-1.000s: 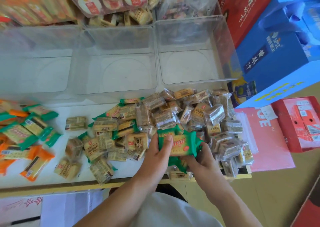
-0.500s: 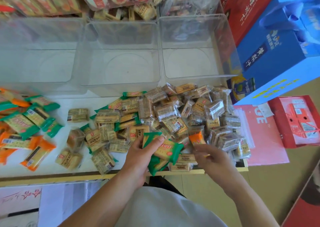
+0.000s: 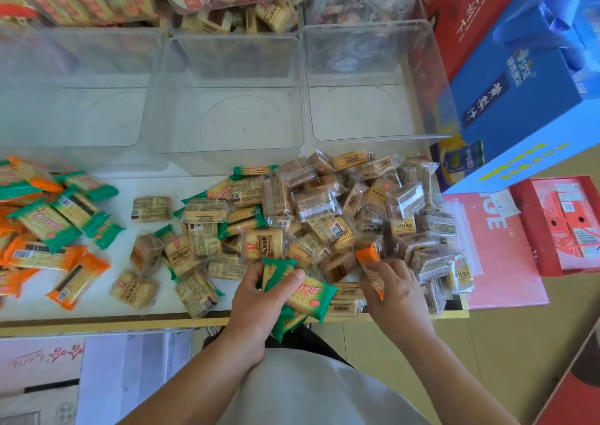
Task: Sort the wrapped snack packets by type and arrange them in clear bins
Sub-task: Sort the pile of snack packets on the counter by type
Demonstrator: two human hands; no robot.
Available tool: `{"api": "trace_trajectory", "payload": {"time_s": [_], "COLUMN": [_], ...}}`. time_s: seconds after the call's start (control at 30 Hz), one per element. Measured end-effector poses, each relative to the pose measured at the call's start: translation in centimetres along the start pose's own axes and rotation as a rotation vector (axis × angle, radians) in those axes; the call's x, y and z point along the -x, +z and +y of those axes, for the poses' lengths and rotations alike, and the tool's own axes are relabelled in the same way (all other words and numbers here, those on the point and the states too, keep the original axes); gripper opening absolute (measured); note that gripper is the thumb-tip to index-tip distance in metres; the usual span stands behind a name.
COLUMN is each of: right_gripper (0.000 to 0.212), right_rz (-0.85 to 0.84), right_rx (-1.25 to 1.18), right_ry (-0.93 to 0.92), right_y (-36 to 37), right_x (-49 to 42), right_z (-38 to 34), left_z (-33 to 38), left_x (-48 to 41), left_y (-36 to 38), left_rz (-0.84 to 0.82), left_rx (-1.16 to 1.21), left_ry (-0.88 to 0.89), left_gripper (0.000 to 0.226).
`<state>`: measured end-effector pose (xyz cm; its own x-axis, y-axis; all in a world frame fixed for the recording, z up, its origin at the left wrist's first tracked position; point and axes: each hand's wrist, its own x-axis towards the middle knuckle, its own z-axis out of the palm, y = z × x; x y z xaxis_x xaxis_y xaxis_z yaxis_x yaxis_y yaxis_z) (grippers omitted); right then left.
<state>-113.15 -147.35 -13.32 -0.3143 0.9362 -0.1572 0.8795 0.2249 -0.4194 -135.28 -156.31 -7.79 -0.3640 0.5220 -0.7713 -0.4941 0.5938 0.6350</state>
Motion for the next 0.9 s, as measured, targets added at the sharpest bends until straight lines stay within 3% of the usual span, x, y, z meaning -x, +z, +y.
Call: {"api": "trace_trajectory", "payload": {"time_s": [0.13, 0.27, 0.4, 0.53, 0.63, 0.8, 0.9], "right_gripper": [0.018, 0.032, 0.037, 0.042, 0.031, 0.029, 0.034], "right_rz": [0.184, 0.244, 0.183, -0.018, -0.141, -0.222, -0.274], "right_rx": [-0.195, -0.398, -0.514, -0.704, -0.726, -0.742, -0.733], "right_ry": [-0.027, 0.178, 0.325, 0.318, 0.267, 0.218, 0.174], "right_y": [-1.9, -6.3, -7.9, -6.6, -4.9, -3.7, -3.5], "right_x": [-1.0, -2.5, -3.3, -2.4, -1.5, -1.0, -1.0], "right_z": [0.1, -0.5, -1.9, -5.2, -7.2, -8.6, -9.2], "left_z": [-0.1, -0.1, 0.0, 0.2, 0.4, 0.0, 0.4], "left_x": [0.0, -0.4, -0.9, -1.1, -1.4, -2.2, -2.7], "left_y": [0.2, 1.1, 2.3, 3.5, 3.3, 1.0, -0.2], "left_rz": [0.014, -0.001, -0.049, -0.139, -0.178, -0.131, -0.177], "left_rx": [-0.002, -0.036, -0.065, -0.135, -0.275, -0.290, -0.369], "left_ry": [0.017, 0.061, 0.088, 0.181, 0.272, 0.252, 0.339], "left_gripper": [0.042, 0.042, 0.042, 0.043, 0.041, 0.084, 0.087]}}
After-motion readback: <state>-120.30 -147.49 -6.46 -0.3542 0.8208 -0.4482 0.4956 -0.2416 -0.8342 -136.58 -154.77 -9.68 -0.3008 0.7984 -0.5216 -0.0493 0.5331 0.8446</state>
